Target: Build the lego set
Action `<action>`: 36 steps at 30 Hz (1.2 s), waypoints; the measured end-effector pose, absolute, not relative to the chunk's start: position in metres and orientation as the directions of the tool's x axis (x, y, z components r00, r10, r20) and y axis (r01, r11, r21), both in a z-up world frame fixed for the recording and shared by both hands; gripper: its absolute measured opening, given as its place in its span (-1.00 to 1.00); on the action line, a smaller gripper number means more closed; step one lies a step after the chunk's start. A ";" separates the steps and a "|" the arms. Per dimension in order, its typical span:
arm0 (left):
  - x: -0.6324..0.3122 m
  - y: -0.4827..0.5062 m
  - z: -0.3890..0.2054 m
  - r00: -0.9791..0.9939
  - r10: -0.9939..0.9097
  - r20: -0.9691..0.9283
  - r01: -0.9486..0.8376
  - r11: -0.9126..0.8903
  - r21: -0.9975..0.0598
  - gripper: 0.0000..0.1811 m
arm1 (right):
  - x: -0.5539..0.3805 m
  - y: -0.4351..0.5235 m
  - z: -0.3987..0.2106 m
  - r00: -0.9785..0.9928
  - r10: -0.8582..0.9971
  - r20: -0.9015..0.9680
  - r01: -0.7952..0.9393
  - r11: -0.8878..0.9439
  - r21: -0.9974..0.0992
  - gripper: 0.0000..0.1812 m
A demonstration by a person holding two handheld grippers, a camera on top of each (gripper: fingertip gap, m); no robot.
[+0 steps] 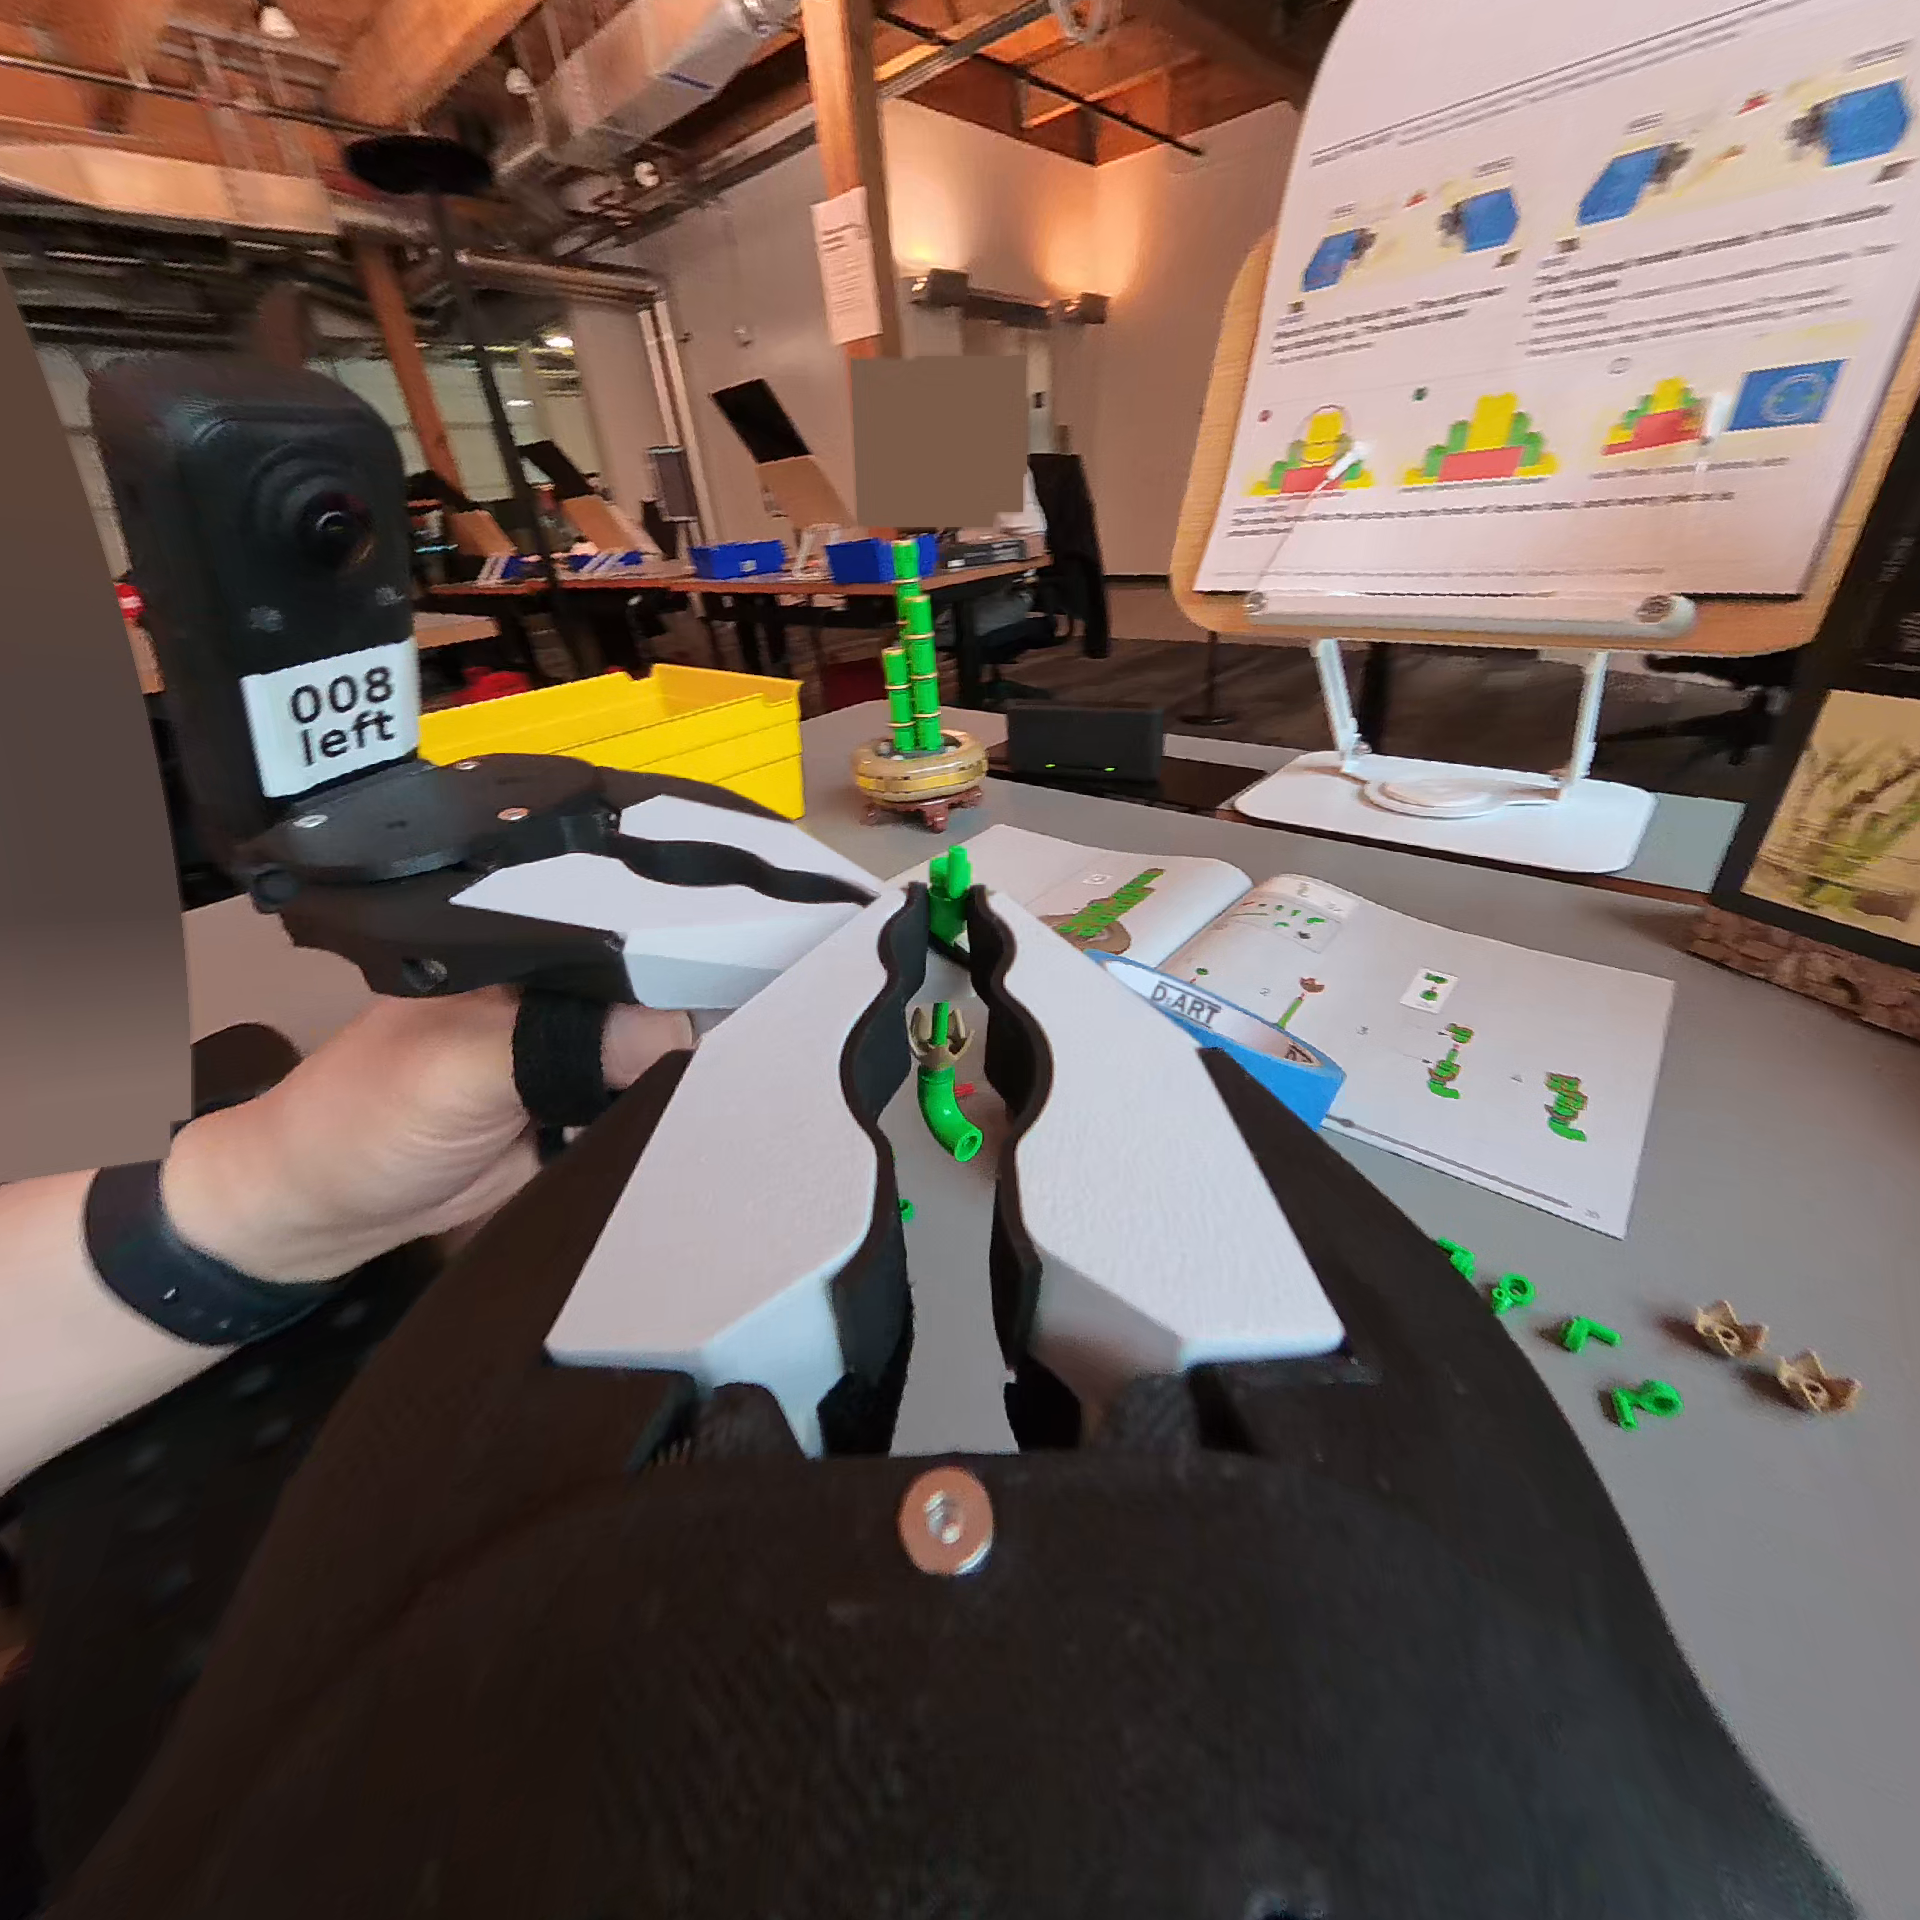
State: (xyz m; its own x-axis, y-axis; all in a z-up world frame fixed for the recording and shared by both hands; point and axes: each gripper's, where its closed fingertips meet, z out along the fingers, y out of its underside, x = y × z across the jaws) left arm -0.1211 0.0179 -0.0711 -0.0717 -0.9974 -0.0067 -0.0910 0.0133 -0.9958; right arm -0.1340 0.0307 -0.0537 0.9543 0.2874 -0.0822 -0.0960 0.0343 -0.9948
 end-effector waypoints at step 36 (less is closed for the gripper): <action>-0.152 -0.057 -0.047 -0.706 -0.591 0.389 -0.204 -0.357 -0.912 -1.00 | -0.164 -0.034 -0.034 0.285 0.929 -0.235 -0.227 -0.173 -0.959 -0.94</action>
State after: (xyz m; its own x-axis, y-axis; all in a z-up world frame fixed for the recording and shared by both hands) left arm -0.1518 -0.0572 -0.0473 -0.7065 -0.5910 0.3893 -0.2041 -0.3565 -0.9117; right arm -0.1642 -0.0336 -0.0337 0.2849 0.9294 -0.2347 -0.2266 -0.1726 -0.9586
